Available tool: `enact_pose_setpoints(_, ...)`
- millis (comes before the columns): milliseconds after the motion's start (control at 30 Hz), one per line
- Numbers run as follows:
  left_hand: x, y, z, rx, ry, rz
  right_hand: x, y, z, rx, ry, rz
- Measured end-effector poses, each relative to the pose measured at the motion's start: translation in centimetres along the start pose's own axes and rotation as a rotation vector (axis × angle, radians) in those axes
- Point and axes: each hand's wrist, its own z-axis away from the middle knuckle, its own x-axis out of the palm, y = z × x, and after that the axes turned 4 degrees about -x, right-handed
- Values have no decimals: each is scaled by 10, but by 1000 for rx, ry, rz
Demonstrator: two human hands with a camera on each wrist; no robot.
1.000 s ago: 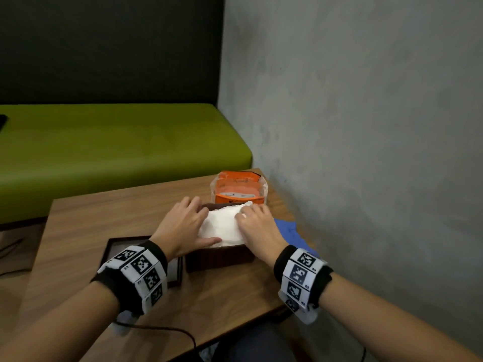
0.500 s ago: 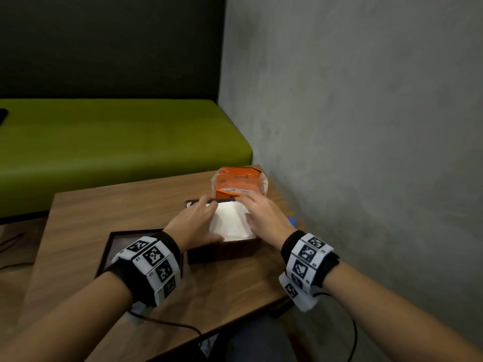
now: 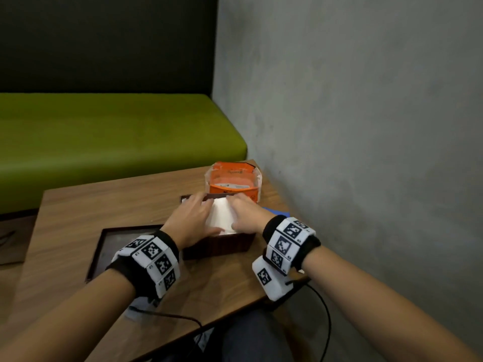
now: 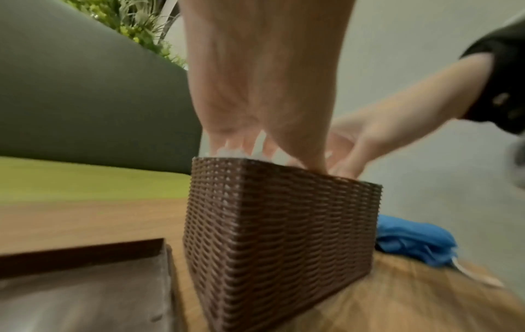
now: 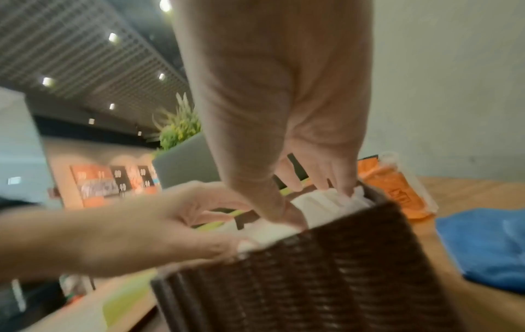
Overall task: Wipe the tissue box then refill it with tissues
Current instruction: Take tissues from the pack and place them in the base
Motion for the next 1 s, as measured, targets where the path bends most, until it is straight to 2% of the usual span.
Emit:
enact_pose_setpoints(67,-9,3,7,-36,130,-172,-6,-1,4,-57,222,30)
enact_pose_setpoints(100,-11,6,11,-60,162,-213,-5,-2,5,-57,263,74)
enact_pose_setpoints(167,-6,8,13,-106,115,-165,-2,-6,7,-21,214,160)
enact_pose_setpoints(267,0,10,12,-114,83,-79,8,-13,7,-48,88,288)
enact_pose_setpoints(500,2,11,12,-77,20,-113,11,-8,-11,101,-152,79)
enact_pose_setpoints(667,2,10,12,-86,51,-94,2,-5,-16,53,-12,48)
enact_pose_setpoints(800,5,8,9,-93,-65,40,5,-9,-4,67,-92,65)
enact_pose_setpoints(833,4,8,9,-90,-76,106,6,-14,4,76,-47,62)
enact_pose_setpoints(867,2,7,10,-83,-58,159,7,-20,13,71,61,93)
enact_pose_setpoints(933,-6,2,10,-47,72,176,13,-40,34,-1,317,195)
enact_pose_setpoints(967,-11,-3,9,-19,155,152,19,-52,45,-67,340,197)
enact_pose_setpoints(1000,-17,-8,9,9,217,115,31,-64,54,-149,291,182)
